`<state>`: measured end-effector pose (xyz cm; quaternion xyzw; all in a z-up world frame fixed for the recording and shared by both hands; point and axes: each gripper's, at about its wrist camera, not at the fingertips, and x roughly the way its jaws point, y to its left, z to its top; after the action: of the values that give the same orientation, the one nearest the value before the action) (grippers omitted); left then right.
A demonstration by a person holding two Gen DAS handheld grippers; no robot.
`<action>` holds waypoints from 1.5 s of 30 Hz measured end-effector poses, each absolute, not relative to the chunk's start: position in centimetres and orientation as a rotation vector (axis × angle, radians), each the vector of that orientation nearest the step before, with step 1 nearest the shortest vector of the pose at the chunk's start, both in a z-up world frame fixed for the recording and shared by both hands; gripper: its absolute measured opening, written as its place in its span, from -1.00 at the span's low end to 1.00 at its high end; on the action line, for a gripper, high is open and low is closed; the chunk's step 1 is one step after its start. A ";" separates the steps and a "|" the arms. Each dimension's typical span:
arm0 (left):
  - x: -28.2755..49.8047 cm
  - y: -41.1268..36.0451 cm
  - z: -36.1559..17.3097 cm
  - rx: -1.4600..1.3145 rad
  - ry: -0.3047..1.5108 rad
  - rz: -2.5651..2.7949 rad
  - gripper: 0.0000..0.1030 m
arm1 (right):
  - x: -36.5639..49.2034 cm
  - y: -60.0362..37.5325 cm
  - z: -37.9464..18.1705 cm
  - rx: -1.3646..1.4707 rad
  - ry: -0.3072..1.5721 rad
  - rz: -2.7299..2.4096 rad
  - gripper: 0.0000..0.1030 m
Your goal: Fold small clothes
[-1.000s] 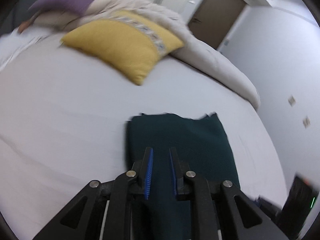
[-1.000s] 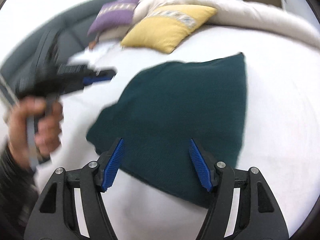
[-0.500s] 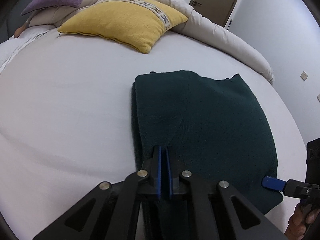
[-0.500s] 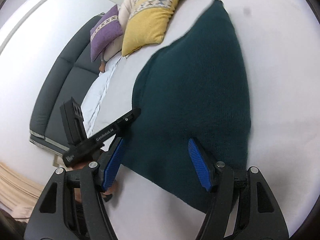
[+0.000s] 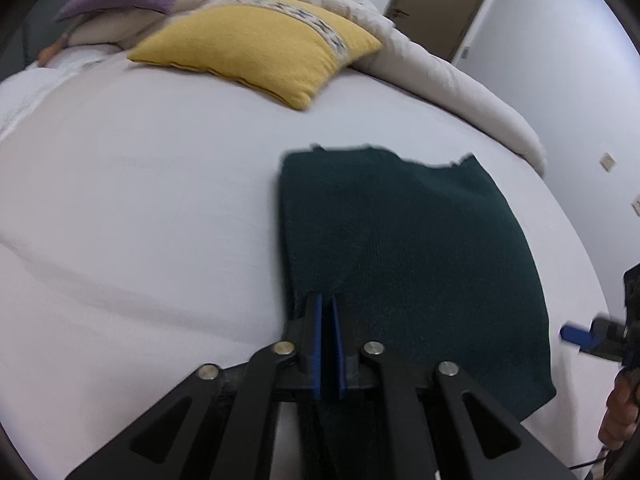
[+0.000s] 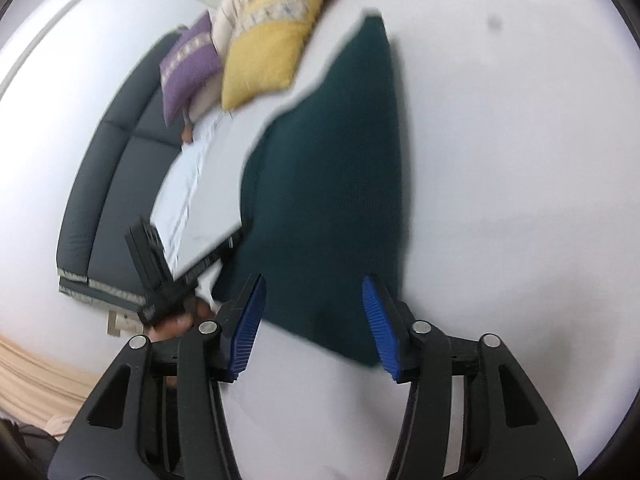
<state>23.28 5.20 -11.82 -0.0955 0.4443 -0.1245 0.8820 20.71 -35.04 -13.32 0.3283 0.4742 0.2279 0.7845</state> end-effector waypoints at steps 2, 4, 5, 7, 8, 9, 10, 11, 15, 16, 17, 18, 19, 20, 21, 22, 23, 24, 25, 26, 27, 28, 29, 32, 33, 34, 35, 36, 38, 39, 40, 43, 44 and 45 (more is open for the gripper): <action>23.3 5.1 -9.6 -0.203 0.879 -0.223 -0.59 | 23.0 -34.9 -12.6 0.714 1.012 0.501 -0.04; 23.8 3.6 -7.2 -0.166 0.824 -0.239 -0.59 | 25.9 -33.9 -12.5 0.704 1.014 0.511 -0.04; 24.5 2.5 -6.4 -0.158 0.813 -0.263 -0.52 | 27.7 -33.4 -12.6 0.710 1.018 0.510 -0.04; 26.6 0.6 -5.9 -0.164 0.813 -0.310 -0.46 | 30.5 -32.6 -12.9 0.737 1.025 0.519 -0.04; 28.1 -0.2 -6.4 -0.169 0.834 -0.327 -0.45 | 31.8 -32.3 -13.1 0.755 1.026 0.525 -0.04; 29.4 -0.8 -7.4 -0.167 0.863 -0.319 -0.45 | 33.1 -32.2 -13.4 0.770 1.038 0.525 -0.06; 30.8 -1.1 -8.8 -0.168 0.894 -0.298 -0.45 | 34.6 -32.2 -14.0 0.783 1.054 0.505 -0.07; 31.6 -0.9 -10.0 -0.172 0.922 -0.282 -0.45 | 35.9 -32.0 -14.4 0.796 1.063 0.490 -0.07; 32.7 1.5 -13.2 -0.288 0.929 -0.315 -0.51 | 39.9 -31.1 -15.7 0.746 1.101 0.417 -0.07; 32.8 1.7 -13.3 -0.295 0.925 -0.329 -0.51 | 40.9 -30.9 -16.1 0.728 1.113 0.389 -0.07; 32.8 1.8 -13.5 -0.288 0.920 -0.340 -0.51 | 41.7 -30.9 -16.7 0.735 1.118 0.373 -0.07; 32.9 2.0 -13.6 -0.289 0.915 -0.349 -0.52 | 42.5 -31.1 -17.3 0.761 1.118 0.366 -0.07; 33.0 2.3 -13.8 -0.301 0.912 -0.360 -0.52 | 43.1 -31.4 -17.7 0.789 1.102 0.362 -0.08; 33.2 2.7 -14.0 -0.328 0.913 -0.373 -0.53 | 43.4 -31.8 -18.0 0.805 1.083 0.362 -0.09; 33.3 3.1 -14.3 -0.357 0.915 -0.385 -0.54 | 43.7 -32.1 -18.3 0.816 1.067 0.357 -0.17; 33.3 3.3 -14.5 -0.371 0.916 -0.393 -0.54 | 44.0 -32.7 -18.5 0.833 1.049 0.344 -0.23; 33.4 3.5 -14.7 -0.384 0.918 -0.400 -0.54 | 44.0 -33.4 -18.7 0.846 1.032 0.318 -0.23; 33.5 3.7 -14.9 -0.397 0.918 -0.407 -0.54 | 43.9 -34.3 -18.9 0.867 1.009 0.293 -0.24; 33.3 3.7 -14.9 -0.407 0.920 -0.412 -0.54 | 43.7 -35.3 -19.3 0.914 0.987 0.287 -0.27; 33.3 3.7 -14.9 -0.415 0.923 -0.417 -0.54 | 43.3 -35.9 -19.5 0.935 0.981 0.277 -0.28; 33.3 3.8 -15.0 -0.421 0.924 -0.421 -0.54 | 43.0 -36.2 -19.3 0.929 0.976 0.264 -0.27; 33.3 3.8 -15.1 -0.425 0.925 -0.423 -0.54 | 42.3 -36.5 -18.6 0.903 0.962 0.250 -0.23; 33.3 3.9 -15.1 -0.430 0.927 -0.426 -0.54 | 41.5 -36.6 -17.9 0.877 0.950 0.237 -0.22; 33.3 4.2 -15.3 -0.451 0.933 -0.436 -0.55 | 38.7 -36.0 -15.8 0.860 0.940 0.302 -0.14; 33.2 4.2 -15.3 -0.452 0.934 -0.437 -0.55 | 37.5 -35.3 -14.8 0.836 0.937 0.345 -0.13; 33.1 4.2 -15.3 -0.449 0.934 -0.436 -0.55 | 36.3 -34.2 -14.0 0.809 0.935 0.407 -0.11; 33.0 4.2 -15.3 -0.445 0.935 -0.434 -0.55 | 34.9 -32.8 -13.4 0.788 0.951 0.476 -0.11; 33.0 4.2 -15.3 -0.441 0.935 -0.432 -0.55 | 33.8 -31.7 -13.2 0.773 0.970 0.532 -0.11; 33.0 4.1 -15.2 -0.430 0.934 -0.427 -0.55 | 31.8 -29.3 -13.7 0.734 1.015 0.619 -0.05; 32.9 4.0 -15.2 -0.427 0.935 -0.427 -0.55 | 30.9 -28.5 -14.5 0.713 1.052 0.628 -0.05; 32.9 4.0 -15.2 -0.420 0.934 -0.426 -0.55 | 30.1 -28.0 -15.4 0.700 1.078 0.631 -0.05; 32.8 3.8 -15.1 -0.413 0.931 -0.428 -0.55 | 27.7 -28.2 -18.3 0.761 1.112 0.626 -0.05; 32.8 3.8 -15.1 -0.412 0.928 -0.429 -0.55 | 26.6 -28.3 -18.7 0.763 1.097 0.635 -0.05; 32.8 3.8 -15.1 -0.413 0.927 -0.430 -0.55 | 25.7 -28.4 -18.7 0.751 1.077 0.641 -0.05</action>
<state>32.82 3.83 -15.14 -0.1960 0.4406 -0.2043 0.8519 25.69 -28.37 -18.74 0.3429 0.4918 0.2927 0.7449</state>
